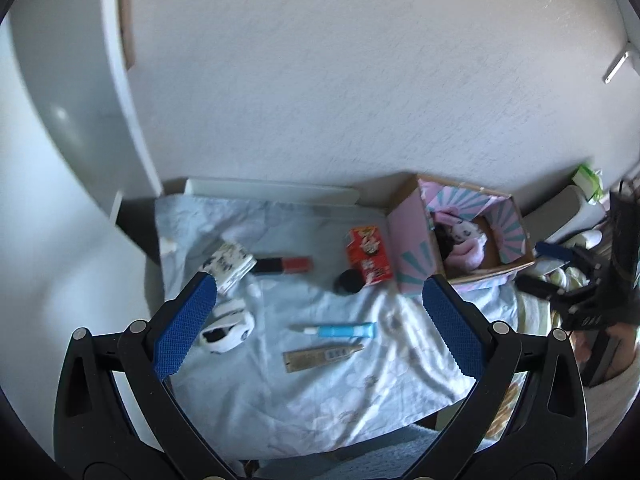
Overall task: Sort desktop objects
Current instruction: 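Move both tools back toward the second white sock and red lipstick on the cloth, then grasp the white sock with the left tool while the right tool grasps the red lipstick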
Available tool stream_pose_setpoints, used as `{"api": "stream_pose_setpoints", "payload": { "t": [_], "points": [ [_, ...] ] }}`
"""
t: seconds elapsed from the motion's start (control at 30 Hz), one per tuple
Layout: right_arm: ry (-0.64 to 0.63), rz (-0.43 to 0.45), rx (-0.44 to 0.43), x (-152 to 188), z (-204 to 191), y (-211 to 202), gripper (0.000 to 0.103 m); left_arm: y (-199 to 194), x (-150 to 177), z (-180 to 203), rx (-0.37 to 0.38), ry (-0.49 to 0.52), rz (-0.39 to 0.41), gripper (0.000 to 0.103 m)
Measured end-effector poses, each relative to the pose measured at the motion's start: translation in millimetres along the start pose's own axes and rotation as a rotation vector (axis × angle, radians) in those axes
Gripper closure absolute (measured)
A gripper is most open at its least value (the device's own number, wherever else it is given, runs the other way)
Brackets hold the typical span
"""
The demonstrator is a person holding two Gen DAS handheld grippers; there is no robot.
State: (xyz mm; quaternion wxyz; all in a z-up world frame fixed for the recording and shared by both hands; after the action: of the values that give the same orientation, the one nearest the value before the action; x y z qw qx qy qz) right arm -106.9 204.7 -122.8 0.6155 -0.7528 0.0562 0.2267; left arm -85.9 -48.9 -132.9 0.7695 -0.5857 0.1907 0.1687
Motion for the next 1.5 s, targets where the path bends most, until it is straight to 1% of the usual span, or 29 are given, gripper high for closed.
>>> {"api": "stream_pose_setpoints", "payload": {
  "t": [0.1, 0.23, 0.3, 0.37, 0.4, 0.47, 0.5, 0.57, 0.6, 0.67, 0.73, 0.8, 0.9, 0.97, 1.07, 1.1, 1.17, 1.2, 1.27, 1.33, 1.4, 1.43, 1.5],
  "points": [
    [-0.032, -0.001, -0.040, -7.1, -16.4, 4.8, 0.000, 6.0, 21.8, -15.6, -0.035, -0.027, 0.000, 0.000],
    [-0.092, -0.015, -0.059, -17.4, -39.7, 18.2, 0.000, 17.4, 52.5, -34.4, -0.036, -0.077, -0.023, 0.000],
    [-0.127, -0.030, -0.076, -21.4, -54.5, 28.1, 0.000, 23.4, 66.5, -40.5, -0.055, -0.080, -0.028, 0.000],
    [-0.172, -0.044, -0.092, -24.7, -71.4, 39.6, 0.000, 28.0, 76.3, -43.4, -0.064, -0.068, -0.014, 0.000],
    [-0.191, -0.048, -0.098, -25.7, -77.9, 44.0, 0.000, 32.4, 82.3, -45.1, -0.063, -0.054, 0.005, 0.001],
    [-0.234, -0.058, -0.115, -27.5, -93.7, 54.5, 0.000, 40.1, 88.1, -47.2, -0.073, -0.026, 0.018, 0.002],
    [-0.249, -0.067, -0.126, -28.2, -99.1, 58.3, 0.000, 47.1, 90.0, -50.0, -0.100, -0.004, 0.017, 0.003],
    [-0.285, -0.086, -0.147, -30.1, -111.2, 69.2, 0.000, 56.7, 92.0, -52.6, -0.122, 0.034, 0.011, 0.004],
    [-0.311, -0.099, -0.151, -30.8, -117.3, 76.3, 0.001, 64.1, 93.2, -54.0, -0.129, 0.064, 0.003, 0.007],
    [-0.374, -0.114, -0.149, -31.4, -128.3, 91.6, 0.003, 74.6, 95.6, -56.5, -0.119, 0.085, -0.009, 0.015],
    [-0.431, -0.126, -0.142, -28.9, -134.8, 107.0, 0.003, 87.4, 99.3, -59.5, -0.128, 0.106, -0.027, 0.019],
    [-0.482, -0.164, -0.141, -24.7, -140.9, 128.2, 0.004, 95.5, 101.8, -59.6, -0.146, 0.135, -0.033, 0.022],
    [-0.539, -0.224, -0.136, -18.0, -146.3, 159.3, 0.008, 105.4, 104.9, -56.8, -0.188, 0.206, -0.031, 0.024],
    [-0.575, -0.245, -0.130, -14.6, -150.2, 177.7, 0.010, 111.9, 105.8, -56.0, -0.216, 0.250, -0.034, 0.024],
    [-0.606, -0.262, -0.140, -11.9, -154.3, 196.4, 0.014, 120.3, 105.8, -57.1, -0.278, 0.302, -0.040, 0.024],
    [-0.614, -0.265, -0.149, -11.1, -156.3, 201.8, 0.015, 122.4, 106.3, -57.4, -0.282, 0.311, -0.041, 0.024],
    [-0.628, -0.271, -0.162, -9.5, -160.4, 210.8, 0.017, 126.7, 106.3, -58.0, -0.280, 0.319, -0.045, 0.024],
    [-0.633, -0.271, -0.165, -8.6, -161.9, 213.4, 0.018, 130.2, 106.5, -59.0, -0.267, 0.319, -0.053, 0.024],
    [-0.653, -0.273, -0.166, -7.2, -164.8, 219.3, 0.023, 135.4, 106.8, -61.5, -0.256, 0.318, -0.064, 0.024],
    [-0.675, -0.275, -0.160, -6.7, -167.0, 223.4, 0.028, 141.4, 107.8, -64.2, -0.233, 0.314, -0.080, 0.027],
    [-0.694, -0.281, -0.156, -7.1, -168.7, 226.7, 0.032, 145.9, 109.8, -66.1, -0.211, 0.308, -0.096, 0.038],
    [-0.698, -0.285, -0.155, -8.1, -169.3, 228.5, 0.034, 147.4, 111.0, -66.7, -0.200, 0.305, -0.104, 0.039],
    [-0.702, -0.291, -0.160, -10.4, -170.5, 231.0, 0.037, 148.6, 114.5, -66.6, -0.191, 0.307, -0.108, 0.045]
  ]
}}
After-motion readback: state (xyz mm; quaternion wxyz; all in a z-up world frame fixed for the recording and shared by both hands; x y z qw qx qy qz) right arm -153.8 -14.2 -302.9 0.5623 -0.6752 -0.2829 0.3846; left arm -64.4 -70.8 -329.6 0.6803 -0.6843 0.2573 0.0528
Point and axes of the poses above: each gripper's, at about its wrist camera, not at the fingertips, and y roughly the way its jaws point, z to its right, x to its underside, the point moved 4 cm from there along y, roughly the way its jaws point, and after that the axes turned 5 degrees about y, right-handed, at the moved point
